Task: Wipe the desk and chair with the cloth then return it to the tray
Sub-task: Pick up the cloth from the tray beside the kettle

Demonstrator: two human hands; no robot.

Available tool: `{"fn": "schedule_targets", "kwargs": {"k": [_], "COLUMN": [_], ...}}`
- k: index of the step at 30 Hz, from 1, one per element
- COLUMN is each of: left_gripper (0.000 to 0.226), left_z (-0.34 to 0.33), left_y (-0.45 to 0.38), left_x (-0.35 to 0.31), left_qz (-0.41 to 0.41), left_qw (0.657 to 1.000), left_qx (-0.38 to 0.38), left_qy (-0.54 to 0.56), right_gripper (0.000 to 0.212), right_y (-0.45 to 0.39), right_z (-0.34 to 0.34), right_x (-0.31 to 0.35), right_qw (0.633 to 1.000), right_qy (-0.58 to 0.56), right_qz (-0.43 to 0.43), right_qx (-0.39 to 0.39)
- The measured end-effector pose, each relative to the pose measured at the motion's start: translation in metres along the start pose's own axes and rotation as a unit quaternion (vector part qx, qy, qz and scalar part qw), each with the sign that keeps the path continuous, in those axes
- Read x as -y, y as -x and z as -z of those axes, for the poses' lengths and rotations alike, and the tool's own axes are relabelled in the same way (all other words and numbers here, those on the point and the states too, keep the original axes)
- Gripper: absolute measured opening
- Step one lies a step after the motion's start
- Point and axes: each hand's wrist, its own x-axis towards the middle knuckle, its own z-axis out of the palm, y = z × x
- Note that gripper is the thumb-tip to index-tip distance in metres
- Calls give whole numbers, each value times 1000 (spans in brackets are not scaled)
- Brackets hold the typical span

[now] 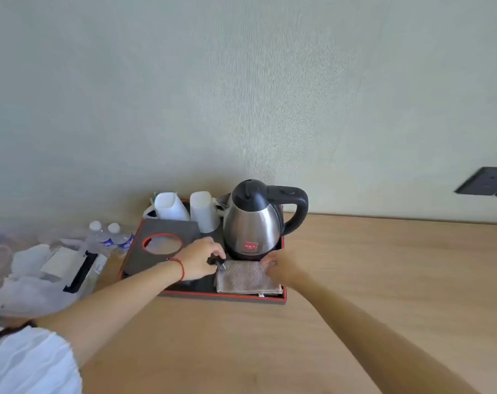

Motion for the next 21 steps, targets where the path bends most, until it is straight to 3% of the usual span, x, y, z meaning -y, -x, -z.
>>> {"fn": "schedule_targets", "kwargs": {"k": [3, 8, 12, 16, 19, 21], "left_gripper": [37, 33, 27, 31, 34, 33], "left_z": [-8, -18, -26, -26, -22, -22], "left_y": [-19, -34, -37, -37, -34, -32], "left_x": [6, 8, 11, 14, 18, 20], "left_qz": [-27, -45, -40, -29, -8, 3], "left_qw": [993, 970, 977, 985, 991, 992], "left_qx": [20, 68, 50, 15, -9, -4], "left_qy": [-116, -228, -204, -167, -135, -129], "right_gripper": [25, 29, 32, 31, 13, 32], "right_y": [-13, -12, -11, -7, -4, -2], "right_z": [-15, -31, -35, -37, -37, -36], "right_x": [-3, -8, -8, -2, -4, -7], "right_qw": [993, 966, 952, 932, 964, 994], "right_qy": [105, 243, 291, 327, 220, 54], "right_qz": [14, 46, 41, 112, 130, 91], "right_qx": [-51, -71, -88, -105, -75, -32]}}
